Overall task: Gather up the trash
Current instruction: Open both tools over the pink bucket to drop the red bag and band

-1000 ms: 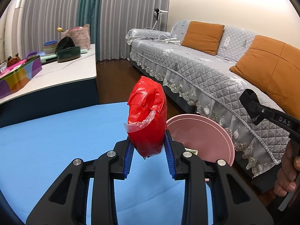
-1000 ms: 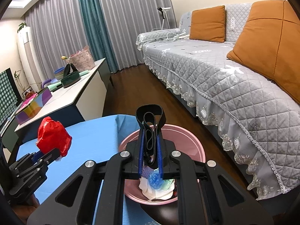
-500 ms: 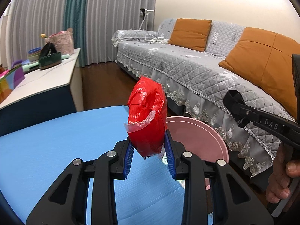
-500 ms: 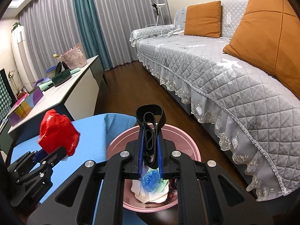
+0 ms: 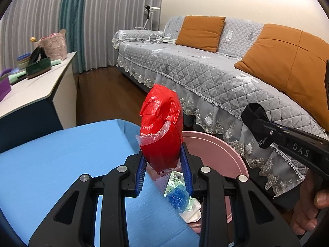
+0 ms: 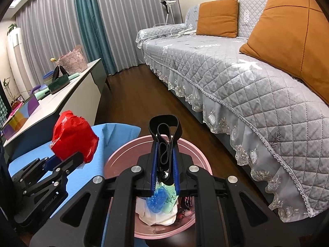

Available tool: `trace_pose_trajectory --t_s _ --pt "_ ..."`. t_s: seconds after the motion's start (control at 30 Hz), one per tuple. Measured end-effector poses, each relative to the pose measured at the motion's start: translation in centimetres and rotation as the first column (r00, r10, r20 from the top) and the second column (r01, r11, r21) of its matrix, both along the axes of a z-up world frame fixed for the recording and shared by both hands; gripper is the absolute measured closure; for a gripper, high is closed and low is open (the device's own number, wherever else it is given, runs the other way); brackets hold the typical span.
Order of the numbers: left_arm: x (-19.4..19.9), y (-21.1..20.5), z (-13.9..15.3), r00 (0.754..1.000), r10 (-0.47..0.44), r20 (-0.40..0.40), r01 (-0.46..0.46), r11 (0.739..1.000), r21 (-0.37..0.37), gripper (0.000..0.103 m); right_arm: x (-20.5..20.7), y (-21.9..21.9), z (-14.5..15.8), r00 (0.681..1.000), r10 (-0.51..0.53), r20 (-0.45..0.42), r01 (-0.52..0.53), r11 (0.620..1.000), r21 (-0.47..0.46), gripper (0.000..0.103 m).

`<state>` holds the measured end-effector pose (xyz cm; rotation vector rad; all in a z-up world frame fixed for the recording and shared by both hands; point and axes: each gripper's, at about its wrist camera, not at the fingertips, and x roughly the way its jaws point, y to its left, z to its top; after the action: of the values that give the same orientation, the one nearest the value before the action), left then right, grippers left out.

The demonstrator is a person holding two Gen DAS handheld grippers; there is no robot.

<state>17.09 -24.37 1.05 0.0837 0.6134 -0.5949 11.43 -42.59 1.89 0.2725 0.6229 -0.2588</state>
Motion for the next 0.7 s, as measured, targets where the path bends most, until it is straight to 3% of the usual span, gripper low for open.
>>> trace_pose_trajectory --t_s 0.1,0.17,0.2,0.5,0.57,0.63,0.7 --pt "0.2 -0.4 0.0 1.000 -0.019 -0.013 0.019 1.000 -0.002 0.070 0.0 -0.1 0.0 1.000 -0.010 -0.001 0.010 1.000 0.000 0.085" --pt "0.2 -0.5 0.0 0.999 -0.031 -0.018 0.031 1.000 -0.005 0.057 0.0 -0.4 0.0 1.000 -0.023 -0.005 0.023 1.000 0.002 0.071" --pt "0.1 -0.4 0.1 0.999 -0.029 -0.016 0.029 1.000 -0.008 0.046 -0.1 -0.5 0.1 0.999 -0.032 -0.003 0.032 0.999 0.003 0.058" --pt "-1.2 2.7 1.7 0.999 0.039 0.000 -0.039 0.999 0.003 0.045 -0.7 -0.9 1.4 0.996 -0.080 0.027 0.079 0.996 0.032 0.039" --pt "-1.7 3.6 2.5 0.998 0.055 0.007 -0.055 0.998 0.000 0.041 -1.0 -0.2 2.1 0.996 -0.075 0.049 0.074 0.997 0.033 0.029" --pt "-2.4 4.8 3.6 0.996 0.079 0.026 -0.079 0.997 -0.003 0.030 -1.5 1.0 3.2 0.995 -0.065 0.076 0.064 0.998 0.016 0.015" --pt "-3.2 6.1 4.9 0.993 0.108 0.049 -0.108 0.994 -0.010 0.024 -1.9 1.8 4.0 0.994 -0.051 0.093 0.050 0.999 0.008 0.007"
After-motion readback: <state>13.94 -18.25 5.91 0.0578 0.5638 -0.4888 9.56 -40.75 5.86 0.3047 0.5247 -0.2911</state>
